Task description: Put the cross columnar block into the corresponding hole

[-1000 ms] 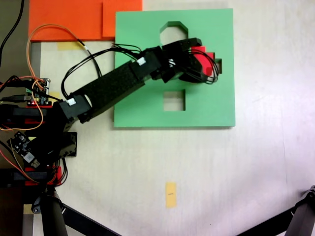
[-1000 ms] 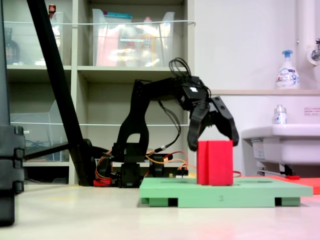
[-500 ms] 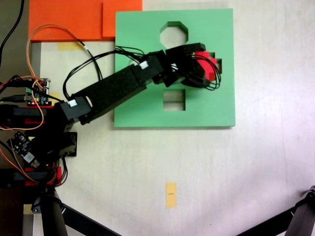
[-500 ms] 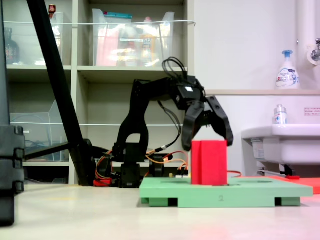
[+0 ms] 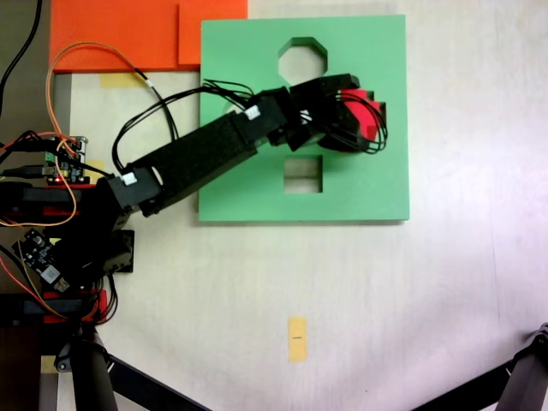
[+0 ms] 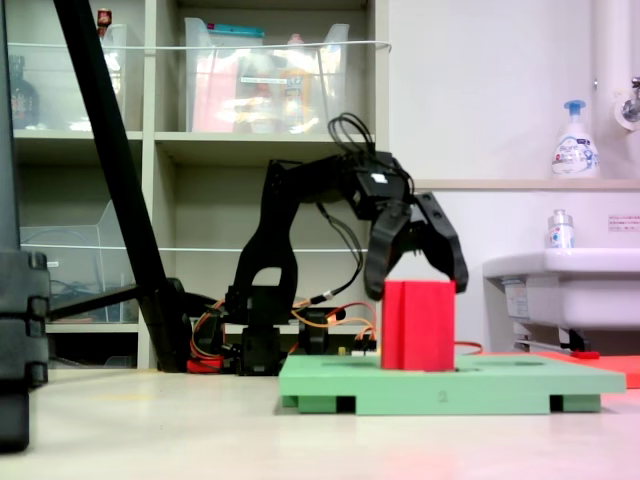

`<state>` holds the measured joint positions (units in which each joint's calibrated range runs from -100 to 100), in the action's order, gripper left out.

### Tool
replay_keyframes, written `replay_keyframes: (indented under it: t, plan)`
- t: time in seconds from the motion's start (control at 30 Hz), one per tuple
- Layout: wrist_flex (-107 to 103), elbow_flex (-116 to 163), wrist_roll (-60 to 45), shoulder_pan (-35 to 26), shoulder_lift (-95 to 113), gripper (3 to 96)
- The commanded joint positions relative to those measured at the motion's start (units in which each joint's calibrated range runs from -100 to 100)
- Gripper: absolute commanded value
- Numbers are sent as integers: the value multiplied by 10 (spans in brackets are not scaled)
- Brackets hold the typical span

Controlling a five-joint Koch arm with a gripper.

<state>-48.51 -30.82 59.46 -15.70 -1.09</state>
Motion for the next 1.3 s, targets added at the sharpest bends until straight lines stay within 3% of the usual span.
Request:
replay_keyframes:
  t: [0.03,1.3]
  plan:
    - [39,-77,-5,-4,-7,400]
    - [31,-157,18,-15,-108,403]
